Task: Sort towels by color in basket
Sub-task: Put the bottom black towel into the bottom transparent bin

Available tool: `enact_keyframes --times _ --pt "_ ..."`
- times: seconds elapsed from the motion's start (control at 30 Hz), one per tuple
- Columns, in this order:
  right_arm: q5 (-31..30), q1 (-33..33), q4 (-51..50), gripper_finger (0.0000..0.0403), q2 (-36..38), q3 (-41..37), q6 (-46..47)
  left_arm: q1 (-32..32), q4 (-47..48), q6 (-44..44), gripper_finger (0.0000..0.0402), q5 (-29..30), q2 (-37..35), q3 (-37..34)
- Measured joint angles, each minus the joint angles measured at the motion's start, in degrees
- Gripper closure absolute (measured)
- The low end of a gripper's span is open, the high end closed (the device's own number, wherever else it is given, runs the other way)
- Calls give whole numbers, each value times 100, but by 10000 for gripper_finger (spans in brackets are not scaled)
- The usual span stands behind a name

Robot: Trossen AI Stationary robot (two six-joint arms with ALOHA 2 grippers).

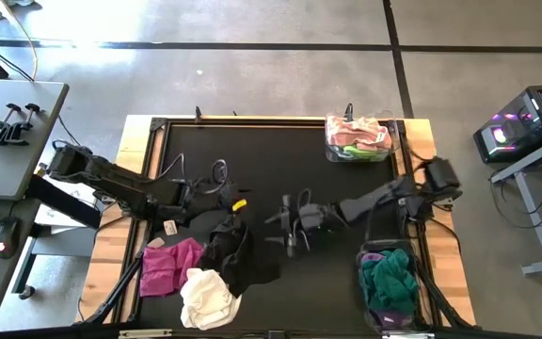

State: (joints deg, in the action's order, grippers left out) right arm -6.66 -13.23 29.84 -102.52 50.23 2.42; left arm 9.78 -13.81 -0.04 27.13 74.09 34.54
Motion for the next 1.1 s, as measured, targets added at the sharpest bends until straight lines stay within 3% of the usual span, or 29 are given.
enact_keyframes --times 0.1,0.2,0.3,0.43,0.53,0.83,0.97,1.1 --pt "604 235 868 171 -553 130 -137 402 769 -469 277 857 -262 0" --pt "851 311 788 172 -1038 572 -297 805 1776 -1116 277 1299 -645 4" --pt "860 354 567 172 -1432 1110 -675 1192 2940 -2001 277 1147 -1048 6" --pt "889 444 94 172 -1866 1874 -1204 1649 4114 -3268 277 392 -1233 -18" --pt "1103 556 -408 172 -2182 2431 -1340 1932 3959 -3751 277 265 -1197 -329" --pt "1651 799 -1824 184 -3070 3569 -1115 2089 1452 -3990 277 735 -683 -1427" --pt "1659 799 -1926 242 -3118 3632 -886 2051 1347 -3886 277 1077 -569 -1474" --pt "1323 774 -2372 336 -2959 3638 -736 1999 1345 -3780 277 1182 -628 -1446"
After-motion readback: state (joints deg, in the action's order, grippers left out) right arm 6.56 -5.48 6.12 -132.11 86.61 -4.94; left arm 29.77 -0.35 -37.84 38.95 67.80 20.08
